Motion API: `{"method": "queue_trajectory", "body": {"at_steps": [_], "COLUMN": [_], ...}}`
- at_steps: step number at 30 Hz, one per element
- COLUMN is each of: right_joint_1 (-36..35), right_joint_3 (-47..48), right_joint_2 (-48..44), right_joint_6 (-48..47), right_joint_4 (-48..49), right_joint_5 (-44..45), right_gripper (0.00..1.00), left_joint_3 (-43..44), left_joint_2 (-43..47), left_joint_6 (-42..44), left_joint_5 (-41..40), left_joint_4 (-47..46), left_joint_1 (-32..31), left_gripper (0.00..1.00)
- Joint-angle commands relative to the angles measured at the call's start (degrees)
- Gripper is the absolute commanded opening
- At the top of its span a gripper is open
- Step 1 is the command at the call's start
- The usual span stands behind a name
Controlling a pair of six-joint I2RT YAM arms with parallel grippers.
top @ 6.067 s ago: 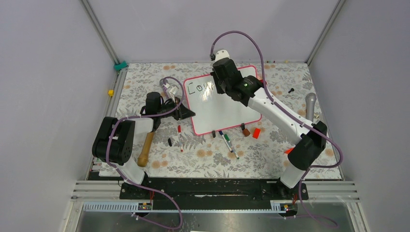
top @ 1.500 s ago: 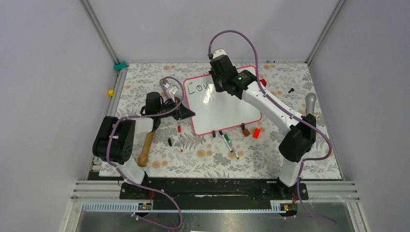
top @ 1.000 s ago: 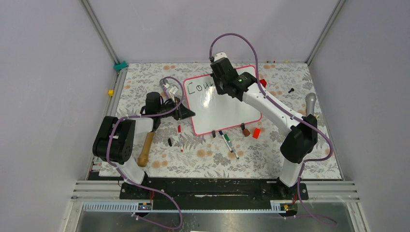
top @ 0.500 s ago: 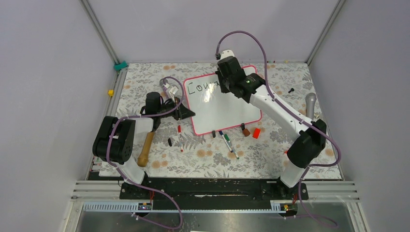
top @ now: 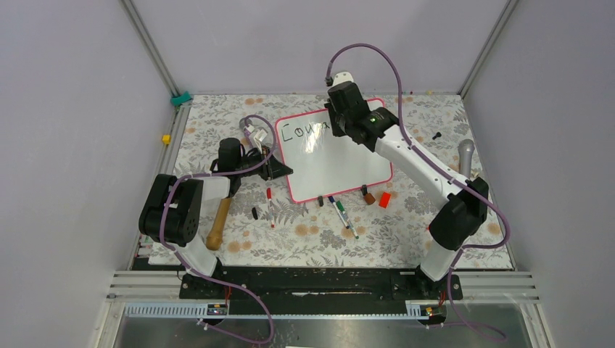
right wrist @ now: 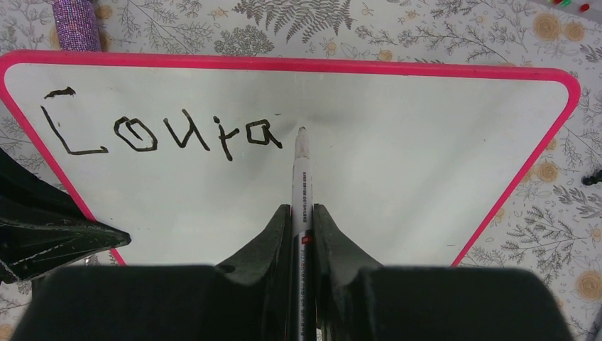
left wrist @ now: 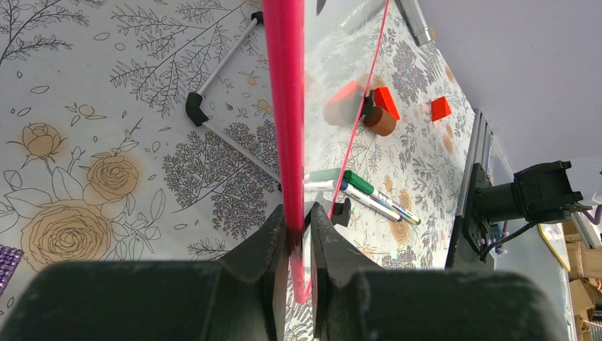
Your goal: Write a sentence on the whiteboard
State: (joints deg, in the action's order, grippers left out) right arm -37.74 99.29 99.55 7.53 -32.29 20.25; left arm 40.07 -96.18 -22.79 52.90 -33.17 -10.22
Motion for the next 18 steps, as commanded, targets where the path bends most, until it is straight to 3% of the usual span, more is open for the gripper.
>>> {"method": "queue_trajectory", "body": {"at_steps": [1, 18], "right_joint_1": [0.5, 0.73], "right_joint_3": [2.49, 4.81], "right_joint_2": [0.39, 3.7], "right_joint_6": [0.24, 0.04], "right_joint_4": [0.4, -0.49], "right_joint_5": [-0.19, 0.84], "right_gripper": [0.0, 0.0], "left_joint_3": [0.18, 0.14], "left_joint_2": [-1.95, -1.88], "left_joint_6": [3.63, 3.65], "left_joint_5": [-4.38, -4.29], "left_joint_4": [1.53, 1.44], "left_joint_1": [0.39, 0.45], "left_gripper": [0.0, 0.0]}}
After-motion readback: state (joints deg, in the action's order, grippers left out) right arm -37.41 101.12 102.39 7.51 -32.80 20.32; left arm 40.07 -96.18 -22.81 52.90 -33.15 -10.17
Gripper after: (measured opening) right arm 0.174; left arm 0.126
